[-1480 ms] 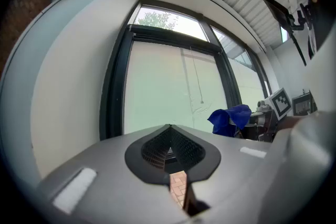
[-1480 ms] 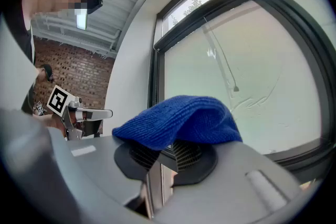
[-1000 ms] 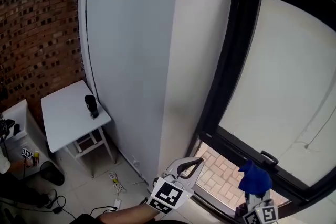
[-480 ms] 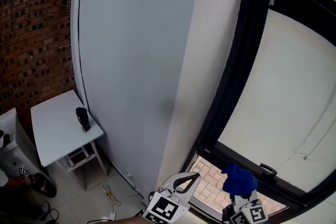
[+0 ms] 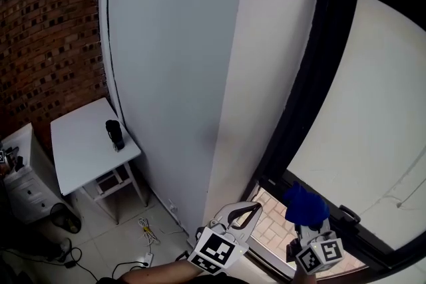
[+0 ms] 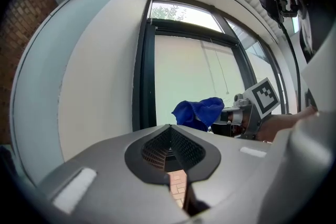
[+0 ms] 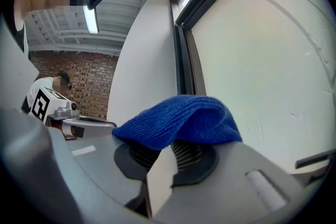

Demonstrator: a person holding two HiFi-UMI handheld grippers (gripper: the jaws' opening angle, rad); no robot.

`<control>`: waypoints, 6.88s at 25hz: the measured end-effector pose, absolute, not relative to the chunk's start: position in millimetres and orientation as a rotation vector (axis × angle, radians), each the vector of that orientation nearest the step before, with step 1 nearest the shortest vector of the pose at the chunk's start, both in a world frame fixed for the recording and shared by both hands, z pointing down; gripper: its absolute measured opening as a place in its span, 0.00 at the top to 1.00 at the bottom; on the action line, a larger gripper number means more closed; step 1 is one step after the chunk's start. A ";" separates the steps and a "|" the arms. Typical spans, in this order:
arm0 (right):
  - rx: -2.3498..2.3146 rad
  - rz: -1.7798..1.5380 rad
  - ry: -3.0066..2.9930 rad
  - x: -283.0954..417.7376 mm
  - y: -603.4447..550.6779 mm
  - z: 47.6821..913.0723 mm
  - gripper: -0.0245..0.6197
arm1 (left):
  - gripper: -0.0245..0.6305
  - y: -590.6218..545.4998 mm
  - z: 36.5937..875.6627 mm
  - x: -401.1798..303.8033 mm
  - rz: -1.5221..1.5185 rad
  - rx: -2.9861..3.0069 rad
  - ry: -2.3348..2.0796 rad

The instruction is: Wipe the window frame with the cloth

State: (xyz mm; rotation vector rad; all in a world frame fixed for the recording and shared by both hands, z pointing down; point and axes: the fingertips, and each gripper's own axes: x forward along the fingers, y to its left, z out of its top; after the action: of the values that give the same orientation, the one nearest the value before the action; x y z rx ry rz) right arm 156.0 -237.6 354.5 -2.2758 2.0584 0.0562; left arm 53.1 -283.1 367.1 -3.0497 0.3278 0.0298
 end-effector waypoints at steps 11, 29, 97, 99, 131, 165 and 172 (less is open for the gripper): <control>-2.180 0.058 2.144 177.7 -260.7 357.2 0.88 | 0.98 -294.2 375.2 80.8 0.013 -3.063 0.388; -2.334 0.117 1.899 220.4 -234.1 334.8 0.88 | 0.98 -308.6 330.8 149.5 0.080 -3.089 0.117; -2.234 0.608 2.076 206.7 -382.6 35.5 0.88 | 0.98 -376.2 144.8 189.3 0.322 -3.021 0.335; -2.230 0.648 2.065 205.0 -378.8 21.4 0.88 | 0.98 -380.8 128.4 189.8 0.361 -3.015 0.353; -2.237 0.946 1.777 191.6 -377.5 -197.1 0.88 | 0.98 -366.8 -1.5 196.8 0.597 -2.931 0.217; -2.370 0.990 1.576 272.6 -233.8 -196.0 0.88 | 0.98 -266.6 17.9 249.6 0.591 -2.920 0.007; -2.384 0.993 1.458 282.8 -207.1 -200.4 0.88 | 0.98 -256.3 14.6 242.1 0.622 -2.926 -0.082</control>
State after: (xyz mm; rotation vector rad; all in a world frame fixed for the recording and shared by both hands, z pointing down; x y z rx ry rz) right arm 282.8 -207.1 -200.4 -2.3838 1.4584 0.9927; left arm 242.1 -256.3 14.6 -2.9257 -0.0817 0.6222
